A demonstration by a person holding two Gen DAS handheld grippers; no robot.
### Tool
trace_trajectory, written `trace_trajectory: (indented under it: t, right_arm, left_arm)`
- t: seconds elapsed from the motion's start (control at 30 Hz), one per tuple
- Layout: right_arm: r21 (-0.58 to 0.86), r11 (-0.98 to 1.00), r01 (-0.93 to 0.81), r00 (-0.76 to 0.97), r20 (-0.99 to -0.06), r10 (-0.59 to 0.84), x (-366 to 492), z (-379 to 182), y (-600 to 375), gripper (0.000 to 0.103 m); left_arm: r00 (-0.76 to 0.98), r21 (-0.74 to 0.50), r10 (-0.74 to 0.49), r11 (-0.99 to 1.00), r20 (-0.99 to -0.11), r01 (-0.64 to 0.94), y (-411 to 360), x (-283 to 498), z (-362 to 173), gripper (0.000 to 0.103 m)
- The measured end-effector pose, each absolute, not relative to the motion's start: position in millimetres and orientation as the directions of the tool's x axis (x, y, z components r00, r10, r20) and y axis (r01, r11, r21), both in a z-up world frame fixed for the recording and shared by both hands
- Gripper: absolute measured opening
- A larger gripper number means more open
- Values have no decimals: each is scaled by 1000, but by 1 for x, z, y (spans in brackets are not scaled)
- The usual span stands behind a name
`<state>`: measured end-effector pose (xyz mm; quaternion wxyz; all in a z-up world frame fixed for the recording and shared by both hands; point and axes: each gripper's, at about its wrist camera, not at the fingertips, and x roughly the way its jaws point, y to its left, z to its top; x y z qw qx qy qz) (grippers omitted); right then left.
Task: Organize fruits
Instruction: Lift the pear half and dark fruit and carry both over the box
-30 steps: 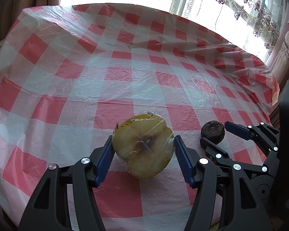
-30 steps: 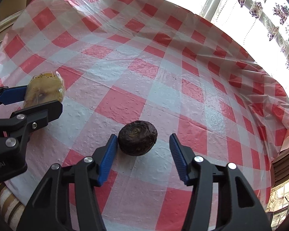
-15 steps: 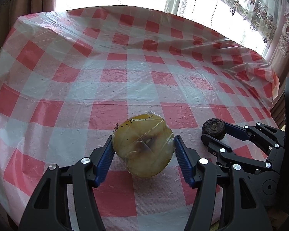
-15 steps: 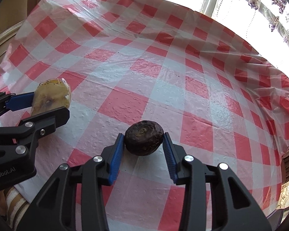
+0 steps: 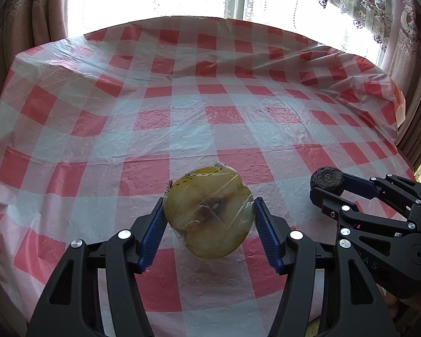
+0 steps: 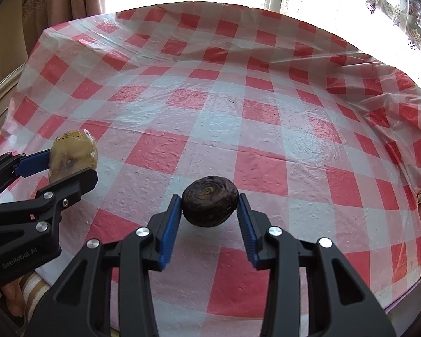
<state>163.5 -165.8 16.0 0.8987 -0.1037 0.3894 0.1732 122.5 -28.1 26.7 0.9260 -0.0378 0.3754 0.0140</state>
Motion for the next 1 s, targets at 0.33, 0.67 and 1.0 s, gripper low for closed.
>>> trace_trajectory:
  t: [0.33,0.67,1.0]
  right_arm:
    - [7,933,-359,643,-723,252,154,24,-193,41]
    - [44,943,-329,659,-705,263,138,35,-222,41]
    - [62,956,-285,674,-697,246,121,41,-260,41]
  left_arm:
    - [728,-21,3,1000,-686,-23,-46,118,37,59]
    - [733,15,-8,1000,-681,24,-71,114,47,59]
    - [734,51,-31,995,-678,89,-99,110,53,59]
